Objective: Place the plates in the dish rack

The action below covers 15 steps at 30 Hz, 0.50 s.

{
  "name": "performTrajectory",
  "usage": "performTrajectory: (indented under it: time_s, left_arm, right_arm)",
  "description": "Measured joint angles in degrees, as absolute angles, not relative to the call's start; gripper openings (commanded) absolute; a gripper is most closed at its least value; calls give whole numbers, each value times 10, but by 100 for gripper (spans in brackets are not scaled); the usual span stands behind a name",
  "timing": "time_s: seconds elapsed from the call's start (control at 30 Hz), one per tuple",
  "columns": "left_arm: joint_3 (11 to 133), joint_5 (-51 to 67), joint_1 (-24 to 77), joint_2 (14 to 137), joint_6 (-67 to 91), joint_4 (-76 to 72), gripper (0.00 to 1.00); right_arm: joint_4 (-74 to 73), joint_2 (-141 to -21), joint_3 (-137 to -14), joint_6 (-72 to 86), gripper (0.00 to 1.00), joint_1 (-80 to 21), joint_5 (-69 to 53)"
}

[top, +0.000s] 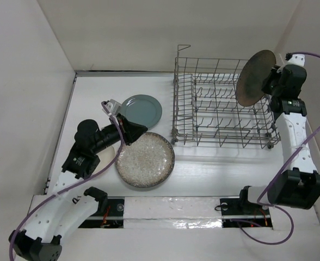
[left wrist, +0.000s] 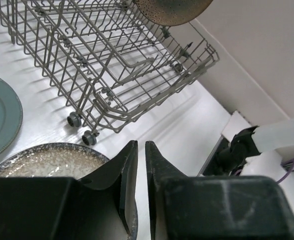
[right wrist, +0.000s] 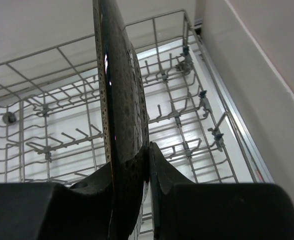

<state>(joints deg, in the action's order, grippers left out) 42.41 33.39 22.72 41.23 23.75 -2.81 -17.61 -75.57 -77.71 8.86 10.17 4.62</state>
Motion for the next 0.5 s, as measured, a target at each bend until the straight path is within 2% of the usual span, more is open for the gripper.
performTrajectory:
  time_s: [0.23,0.5]
  left_arm:
    - [452,241,306,361,182,41,26]
    - [459,162,349,340,164,75,28]
  right_arm:
    - [-152,-744,-764,58,0,148,-2]
    - [-194,-733,-787,-51,0,165,0]
